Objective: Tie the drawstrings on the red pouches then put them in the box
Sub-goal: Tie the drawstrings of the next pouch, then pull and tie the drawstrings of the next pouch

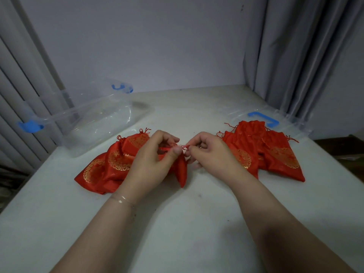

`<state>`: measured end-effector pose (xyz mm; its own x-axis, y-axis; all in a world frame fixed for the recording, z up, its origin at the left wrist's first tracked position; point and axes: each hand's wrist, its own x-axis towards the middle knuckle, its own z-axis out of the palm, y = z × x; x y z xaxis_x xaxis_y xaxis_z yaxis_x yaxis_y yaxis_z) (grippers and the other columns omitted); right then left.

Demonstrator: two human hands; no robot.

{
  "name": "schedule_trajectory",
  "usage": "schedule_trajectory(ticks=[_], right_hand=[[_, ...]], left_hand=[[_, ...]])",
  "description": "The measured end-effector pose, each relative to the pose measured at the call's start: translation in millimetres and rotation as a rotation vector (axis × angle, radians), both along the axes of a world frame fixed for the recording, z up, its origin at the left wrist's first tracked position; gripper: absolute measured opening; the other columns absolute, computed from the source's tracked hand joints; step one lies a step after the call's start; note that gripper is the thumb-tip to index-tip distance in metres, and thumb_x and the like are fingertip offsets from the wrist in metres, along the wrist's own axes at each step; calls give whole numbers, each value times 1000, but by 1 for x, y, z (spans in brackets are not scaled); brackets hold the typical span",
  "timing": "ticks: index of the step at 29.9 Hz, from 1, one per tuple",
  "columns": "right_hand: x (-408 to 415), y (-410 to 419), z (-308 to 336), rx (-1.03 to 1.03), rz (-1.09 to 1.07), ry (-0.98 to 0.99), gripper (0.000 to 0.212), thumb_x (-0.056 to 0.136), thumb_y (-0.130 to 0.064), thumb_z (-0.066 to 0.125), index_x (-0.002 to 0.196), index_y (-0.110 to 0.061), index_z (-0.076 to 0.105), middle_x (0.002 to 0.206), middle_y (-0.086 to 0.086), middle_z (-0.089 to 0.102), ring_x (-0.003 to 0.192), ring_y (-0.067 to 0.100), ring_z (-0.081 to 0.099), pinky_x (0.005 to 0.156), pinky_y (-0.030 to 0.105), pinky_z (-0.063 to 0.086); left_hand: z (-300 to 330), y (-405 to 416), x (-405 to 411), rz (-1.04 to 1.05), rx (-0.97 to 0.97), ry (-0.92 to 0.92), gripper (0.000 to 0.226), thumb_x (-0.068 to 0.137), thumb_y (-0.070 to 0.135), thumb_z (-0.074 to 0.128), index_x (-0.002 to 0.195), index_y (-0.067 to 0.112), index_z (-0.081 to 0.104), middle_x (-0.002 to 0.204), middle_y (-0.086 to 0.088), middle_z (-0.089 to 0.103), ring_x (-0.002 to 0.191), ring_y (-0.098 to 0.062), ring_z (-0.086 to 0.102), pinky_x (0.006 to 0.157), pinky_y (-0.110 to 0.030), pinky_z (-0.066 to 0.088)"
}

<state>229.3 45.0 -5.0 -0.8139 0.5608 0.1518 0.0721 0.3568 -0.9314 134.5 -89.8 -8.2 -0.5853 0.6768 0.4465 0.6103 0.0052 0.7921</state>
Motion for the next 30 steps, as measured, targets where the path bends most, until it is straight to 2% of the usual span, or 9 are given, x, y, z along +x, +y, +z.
schedule_trajectory(ticks=[3,6,11,14,17,21,23,28,30], right_hand=[[1,-1,7,-237,83,76,17,88,-1,52,82,-16,59,66,2,67,56,15,64,59,31,53],[4,1,9,-232,30,73,11,90,-11,53,87,-20,59,69,-1,69,57,16,64,58,29,50],[16,33,2,491,-525,-364,25,85,-34,53,107,-26,59,114,2,58,108,25,52,89,40,43],[16,38,-6,569,-465,-682,52,83,-50,56,125,-21,48,130,9,45,122,31,39,97,42,33],[12,38,-12,626,-396,-782,59,81,-46,60,131,-20,40,134,9,41,125,30,37,99,41,31],[10,41,-13,610,-399,-762,48,85,-33,57,129,-20,43,132,9,45,124,30,39,100,40,32],[11,43,-13,607,-429,-725,38,88,-26,51,126,-20,49,129,8,50,121,30,44,97,40,35],[7,46,-14,429,-449,-240,31,80,-11,48,105,-25,62,109,-1,60,99,25,63,81,41,53],[3,35,-11,357,-371,23,30,78,-5,51,99,-22,65,99,-5,58,88,13,62,77,23,53]], left_hand=[[-3,4,2,-131,-54,-175,36,73,17,80,97,24,54,99,3,63,95,-8,61,84,-23,49],[0,5,3,-3,77,-181,29,77,4,75,96,19,57,95,-2,64,88,-5,61,78,-17,47],[0,-4,-16,447,9,-22,23,79,30,74,94,26,57,92,8,59,78,1,52,70,-13,38],[-9,-8,-25,583,-287,237,49,77,44,72,117,22,55,116,-4,48,107,-22,50,91,-33,41],[-10,-7,-21,600,-305,387,57,77,45,71,126,23,51,129,-6,41,119,-28,40,99,-40,35],[2,-6,-8,465,-10,415,19,87,27,66,104,22,62,105,8,57,95,-6,47,87,-23,37],[4,-5,-2,290,41,263,4,90,22,63,87,21,65,80,9,64,73,-6,53,70,-21,42],[-1,2,3,91,-25,-156,22,92,33,56,81,20,69,70,4,71,63,-11,65,63,-24,51],[1,5,4,25,-32,-375,34,86,45,50,90,17,69,75,5,74,69,-8,68,67,-24,53]])
